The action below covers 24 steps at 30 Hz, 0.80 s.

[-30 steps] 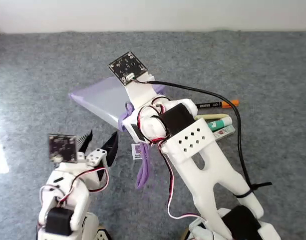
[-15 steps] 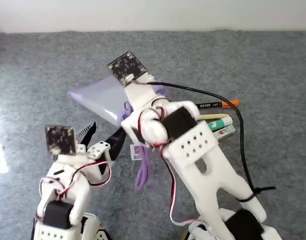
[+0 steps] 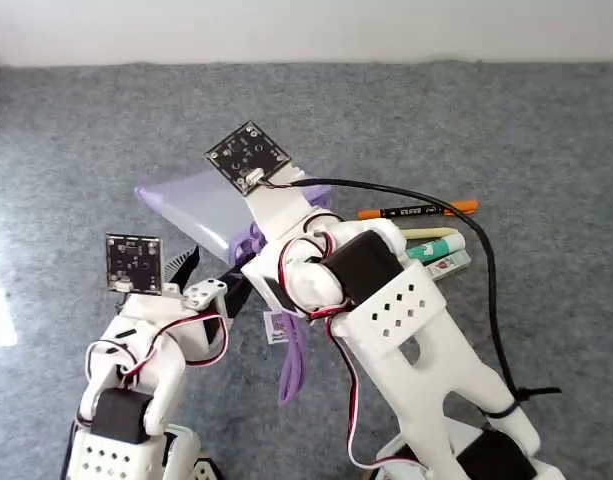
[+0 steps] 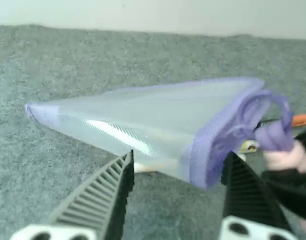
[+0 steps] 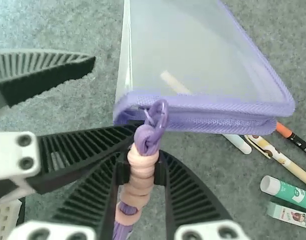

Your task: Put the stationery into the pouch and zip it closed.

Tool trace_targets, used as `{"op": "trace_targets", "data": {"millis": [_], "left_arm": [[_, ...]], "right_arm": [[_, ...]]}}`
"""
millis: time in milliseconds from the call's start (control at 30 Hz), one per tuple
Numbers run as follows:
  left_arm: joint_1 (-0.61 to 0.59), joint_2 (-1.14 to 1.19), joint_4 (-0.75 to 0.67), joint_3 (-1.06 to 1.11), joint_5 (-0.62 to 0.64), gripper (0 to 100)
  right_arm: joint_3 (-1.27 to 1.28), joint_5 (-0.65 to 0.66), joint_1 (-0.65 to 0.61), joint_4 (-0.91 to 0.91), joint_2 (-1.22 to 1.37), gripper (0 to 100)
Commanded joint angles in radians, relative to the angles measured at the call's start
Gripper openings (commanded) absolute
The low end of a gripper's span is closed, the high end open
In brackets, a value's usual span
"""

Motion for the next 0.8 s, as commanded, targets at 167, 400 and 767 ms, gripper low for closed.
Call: {"op": "trace_targets", "data": {"millis": [167, 400, 767], "left_arm": [[0.025, 0.015, -0.023, -0.099, 0.018, 28], [0.015, 0.014, -0.025, -0.018, 0.015, 28], [0.017, 0.009, -0.02, 0.016, -0.041, 28]], "right_arm": [[-0.011, -0.005, -0.012, 0.013, -0.047, 0.8], [-0.014, -0.005, -0.048, 0.025, -0.047, 0.8], [-0.017, -0.006, -0.064, 0.033, -0.048, 0.8]]}}
